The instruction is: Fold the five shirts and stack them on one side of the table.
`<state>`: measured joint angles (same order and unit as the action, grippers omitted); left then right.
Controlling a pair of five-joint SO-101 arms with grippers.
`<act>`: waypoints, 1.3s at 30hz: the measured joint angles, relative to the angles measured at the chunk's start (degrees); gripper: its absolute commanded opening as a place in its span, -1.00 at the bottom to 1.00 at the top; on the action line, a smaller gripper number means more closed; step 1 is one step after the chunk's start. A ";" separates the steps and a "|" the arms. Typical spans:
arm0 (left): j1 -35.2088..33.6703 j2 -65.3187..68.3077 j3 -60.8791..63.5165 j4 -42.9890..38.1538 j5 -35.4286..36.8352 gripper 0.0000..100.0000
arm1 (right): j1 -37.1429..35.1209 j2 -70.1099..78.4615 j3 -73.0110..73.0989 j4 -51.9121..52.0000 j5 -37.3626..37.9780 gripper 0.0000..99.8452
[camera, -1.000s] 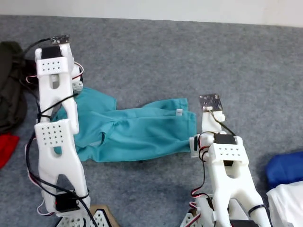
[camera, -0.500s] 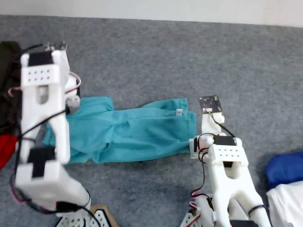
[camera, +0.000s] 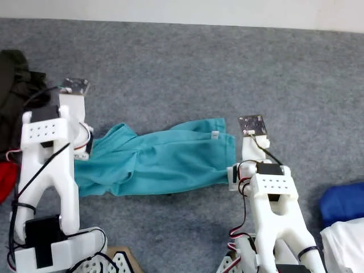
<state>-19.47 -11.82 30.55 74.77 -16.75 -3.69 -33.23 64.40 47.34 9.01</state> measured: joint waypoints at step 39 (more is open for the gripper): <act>-1.23 -0.09 5.36 -1.85 -15.65 -0.54 | -33.49 18.37 -22.59 -27.60 -14.77 -0.55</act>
<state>-20.70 -11.91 35.91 72.92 -32.40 -37.19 -14.86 41.80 19.74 -5.76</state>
